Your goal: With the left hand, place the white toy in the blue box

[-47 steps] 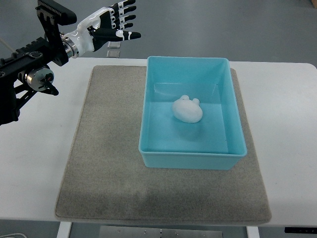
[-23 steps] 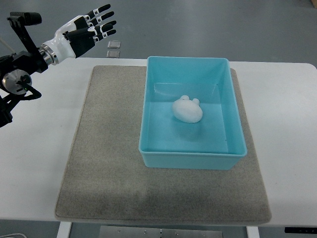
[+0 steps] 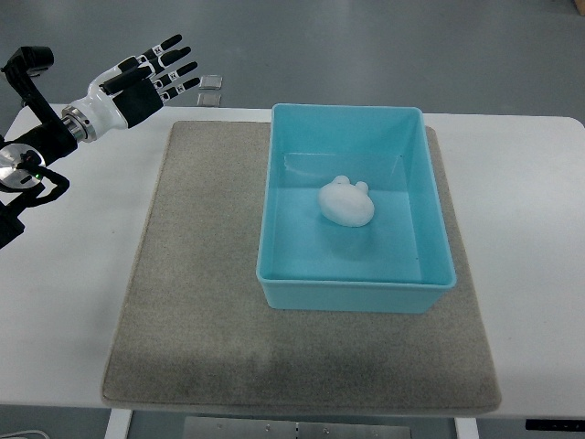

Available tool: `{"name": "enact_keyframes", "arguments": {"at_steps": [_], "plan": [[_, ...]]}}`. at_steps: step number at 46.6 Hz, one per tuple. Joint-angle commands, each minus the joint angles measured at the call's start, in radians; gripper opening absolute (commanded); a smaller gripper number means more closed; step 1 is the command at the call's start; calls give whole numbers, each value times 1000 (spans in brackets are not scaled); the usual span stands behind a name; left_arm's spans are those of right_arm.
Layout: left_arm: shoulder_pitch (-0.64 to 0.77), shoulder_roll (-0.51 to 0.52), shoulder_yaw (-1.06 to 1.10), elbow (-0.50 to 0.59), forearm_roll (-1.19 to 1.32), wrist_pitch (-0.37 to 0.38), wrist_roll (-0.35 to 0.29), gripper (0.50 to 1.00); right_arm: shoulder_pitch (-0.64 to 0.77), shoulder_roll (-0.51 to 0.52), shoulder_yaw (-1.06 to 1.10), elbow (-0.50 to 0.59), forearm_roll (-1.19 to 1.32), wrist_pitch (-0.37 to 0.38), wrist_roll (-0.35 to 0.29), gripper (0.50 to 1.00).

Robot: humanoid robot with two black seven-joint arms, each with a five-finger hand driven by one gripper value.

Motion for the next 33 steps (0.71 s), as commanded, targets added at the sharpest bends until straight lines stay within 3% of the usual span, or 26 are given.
{"name": "enact_keyframes", "arguments": {"at_steps": [1, 12, 33], "plan": [[24, 0, -39, -2, 1, -2, 0, 999, 0, 0, 0, 0, 0, 0, 0, 936], [58, -5, -106, -2, 3, -2, 31, 999, 0, 0, 0, 0, 0, 0, 0, 936], [57, -9, -108, 1, 3, -2, 31, 999, 0, 0, 0, 0, 0, 0, 0, 936]]}}
